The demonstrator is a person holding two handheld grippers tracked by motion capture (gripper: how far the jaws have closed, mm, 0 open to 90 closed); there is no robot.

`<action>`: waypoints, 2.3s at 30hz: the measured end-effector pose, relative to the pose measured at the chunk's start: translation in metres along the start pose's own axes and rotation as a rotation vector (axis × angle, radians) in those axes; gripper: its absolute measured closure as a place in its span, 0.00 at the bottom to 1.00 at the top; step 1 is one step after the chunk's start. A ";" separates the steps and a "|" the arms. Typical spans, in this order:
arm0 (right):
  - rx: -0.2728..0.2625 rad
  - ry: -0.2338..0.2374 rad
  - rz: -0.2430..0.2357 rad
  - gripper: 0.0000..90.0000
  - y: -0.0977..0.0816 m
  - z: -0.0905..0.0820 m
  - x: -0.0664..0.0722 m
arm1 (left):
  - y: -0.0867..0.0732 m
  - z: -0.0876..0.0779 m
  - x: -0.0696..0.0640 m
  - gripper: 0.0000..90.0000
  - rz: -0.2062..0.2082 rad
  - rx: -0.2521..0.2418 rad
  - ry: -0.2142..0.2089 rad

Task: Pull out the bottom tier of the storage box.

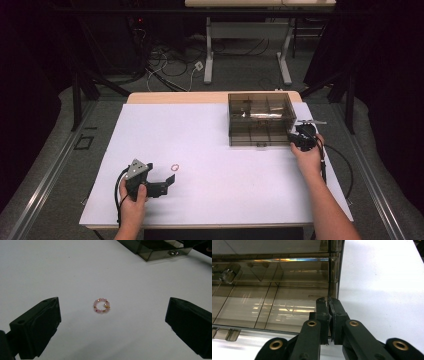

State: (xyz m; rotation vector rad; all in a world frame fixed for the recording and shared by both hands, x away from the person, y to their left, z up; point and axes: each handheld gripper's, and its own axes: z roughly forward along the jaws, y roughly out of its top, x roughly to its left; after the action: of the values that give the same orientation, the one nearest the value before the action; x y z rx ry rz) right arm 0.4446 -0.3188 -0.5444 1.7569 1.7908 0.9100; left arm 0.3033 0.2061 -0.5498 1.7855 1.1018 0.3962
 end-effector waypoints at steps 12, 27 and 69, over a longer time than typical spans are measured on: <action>0.006 0.004 0.000 0.97 -0.002 -0.003 0.000 | 0.000 0.001 0.000 0.00 0.005 0.003 -0.001; 0.010 0.006 -0.007 0.97 -0.006 -0.007 0.000 | 0.000 0.002 -0.001 0.00 0.009 0.006 -0.004; 0.031 0.016 -0.012 0.97 -0.014 -0.019 -0.001 | 0.003 0.005 -0.003 0.00 0.025 0.009 -0.015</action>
State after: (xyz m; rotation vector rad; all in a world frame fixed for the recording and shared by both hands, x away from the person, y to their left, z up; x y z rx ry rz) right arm 0.4213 -0.3217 -0.5426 1.7610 1.8328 0.8994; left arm 0.3069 0.2007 -0.5491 1.8089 1.0735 0.3921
